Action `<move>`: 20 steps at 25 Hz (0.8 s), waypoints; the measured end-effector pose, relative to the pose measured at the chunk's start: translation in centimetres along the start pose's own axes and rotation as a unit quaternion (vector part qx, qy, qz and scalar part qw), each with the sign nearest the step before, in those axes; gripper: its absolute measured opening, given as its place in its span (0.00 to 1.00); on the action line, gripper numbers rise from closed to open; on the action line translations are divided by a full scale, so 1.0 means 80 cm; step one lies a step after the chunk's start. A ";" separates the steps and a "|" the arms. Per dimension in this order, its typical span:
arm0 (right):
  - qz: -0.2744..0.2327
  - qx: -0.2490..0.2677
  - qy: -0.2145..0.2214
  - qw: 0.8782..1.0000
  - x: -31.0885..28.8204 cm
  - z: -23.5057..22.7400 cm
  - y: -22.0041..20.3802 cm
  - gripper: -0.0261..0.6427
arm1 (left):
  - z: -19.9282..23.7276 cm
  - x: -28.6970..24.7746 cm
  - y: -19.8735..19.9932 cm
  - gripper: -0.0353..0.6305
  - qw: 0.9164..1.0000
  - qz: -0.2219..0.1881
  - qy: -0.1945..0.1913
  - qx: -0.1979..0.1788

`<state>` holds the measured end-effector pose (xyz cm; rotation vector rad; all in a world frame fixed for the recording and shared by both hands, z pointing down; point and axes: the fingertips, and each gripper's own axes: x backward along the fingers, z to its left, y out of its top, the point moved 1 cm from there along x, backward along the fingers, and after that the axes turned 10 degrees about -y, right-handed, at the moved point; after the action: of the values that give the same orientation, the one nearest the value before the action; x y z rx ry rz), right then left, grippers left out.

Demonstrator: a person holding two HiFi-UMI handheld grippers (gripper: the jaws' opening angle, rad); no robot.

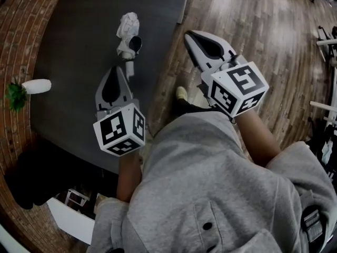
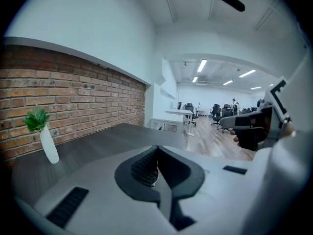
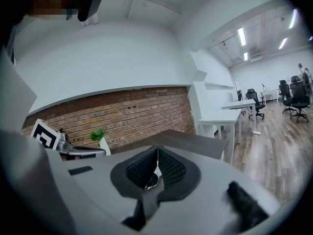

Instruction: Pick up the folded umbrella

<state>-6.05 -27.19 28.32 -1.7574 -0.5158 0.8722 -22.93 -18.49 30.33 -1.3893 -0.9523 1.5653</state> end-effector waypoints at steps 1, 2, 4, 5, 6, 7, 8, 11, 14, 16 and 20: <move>0.001 -0.001 0.002 1.000 -0.004 -0.005 0.001 0.08 | 0.000 -0.006 0.002 0.07 1.000 -0.001 0.001 -0.001; 0.002 0.000 0.005 1.000 -0.009 -0.010 0.002 0.08 | 0.000 -0.011 0.004 0.07 1.000 -0.002 0.004 -0.001; 0.001 0.003 0.010 1.000 -0.018 -0.017 0.006 0.08 | 0.000 -0.019 0.008 0.07 1.000 -0.003 0.008 -0.003; 0.000 0.004 0.013 1.000 -0.022 -0.021 0.009 0.08 | 0.000 -0.024 0.010 0.07 1.000 -0.003 0.011 -0.003; -0.001 0.005 0.016 1.000 -0.027 -0.025 0.011 0.08 | 0.000 -0.028 0.011 0.07 1.000 -0.003 0.013 -0.003; -0.002 0.005 0.019 1.000 -0.031 -0.028 0.013 0.08 | 0.000 -0.032 0.012 0.07 1.000 -0.003 0.014 -0.002; -0.003 0.004 0.023 1.000 -0.035 -0.030 0.015 0.08 | -0.001 -0.035 0.012 0.07 1.000 -0.002 0.015 0.001; 0.000 0.003 0.034 0.999 -0.044 -0.035 0.015 0.08 | -0.003 -0.041 0.009 0.08 1.000 0.005 0.017 0.005; 0.004 0.002 0.045 0.999 -0.055 -0.035 0.013 0.08 | -0.001 -0.044 0.006 0.08 1.000 0.014 0.023 0.006; 0.008 0.001 0.051 0.999 -0.062 -0.032 0.011 0.08 | 0.002 -0.046 0.000 0.11 0.999 0.022 0.021 0.012; 0.016 -0.002 0.056 0.998 -0.076 -0.027 0.005 0.08 | 0.008 -0.056 -0.012 0.30 0.999 0.040 0.011 0.020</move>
<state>-8.30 -32.98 30.23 -1.8108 -0.4166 0.7893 -23.20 -22.29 32.98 -1.4301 -0.8564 1.6158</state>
